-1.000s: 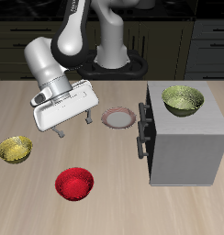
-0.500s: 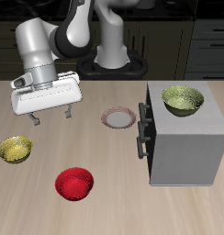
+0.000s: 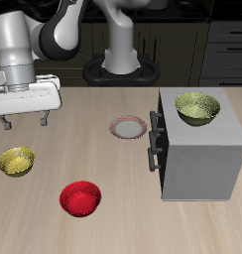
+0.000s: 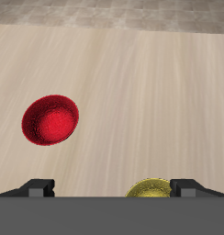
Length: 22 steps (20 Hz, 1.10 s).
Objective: Close the bottom drawer of the white cabinet and place the yellow bowl on the plate
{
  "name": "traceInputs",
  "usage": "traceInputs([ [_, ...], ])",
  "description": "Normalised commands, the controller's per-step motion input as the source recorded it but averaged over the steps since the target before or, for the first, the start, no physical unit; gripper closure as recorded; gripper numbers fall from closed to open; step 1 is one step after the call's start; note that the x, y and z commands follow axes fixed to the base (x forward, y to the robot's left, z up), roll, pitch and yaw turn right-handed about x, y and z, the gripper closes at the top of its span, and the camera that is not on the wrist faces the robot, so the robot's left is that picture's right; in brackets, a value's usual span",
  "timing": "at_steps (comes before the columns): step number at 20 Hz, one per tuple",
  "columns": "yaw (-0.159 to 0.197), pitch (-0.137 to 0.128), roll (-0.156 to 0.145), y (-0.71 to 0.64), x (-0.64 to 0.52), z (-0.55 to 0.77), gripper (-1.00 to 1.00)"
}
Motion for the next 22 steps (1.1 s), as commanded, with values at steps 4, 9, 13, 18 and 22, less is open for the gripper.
traceInputs([
  [4,0.005,-0.002,-0.076,-0.60,-0.06,0.06,-1.00],
  [9,-0.042,0.007,-0.042,-0.47,-0.19,0.00,-1.00],
  [13,-0.047,0.041,-0.010,-0.28,-0.24,-0.05,-1.00],
  [18,-0.057,0.011,0.028,-0.11,-0.40,-0.02,-1.00],
  [22,-0.052,0.035,0.027,0.00,-0.20,-0.07,-1.00],
])
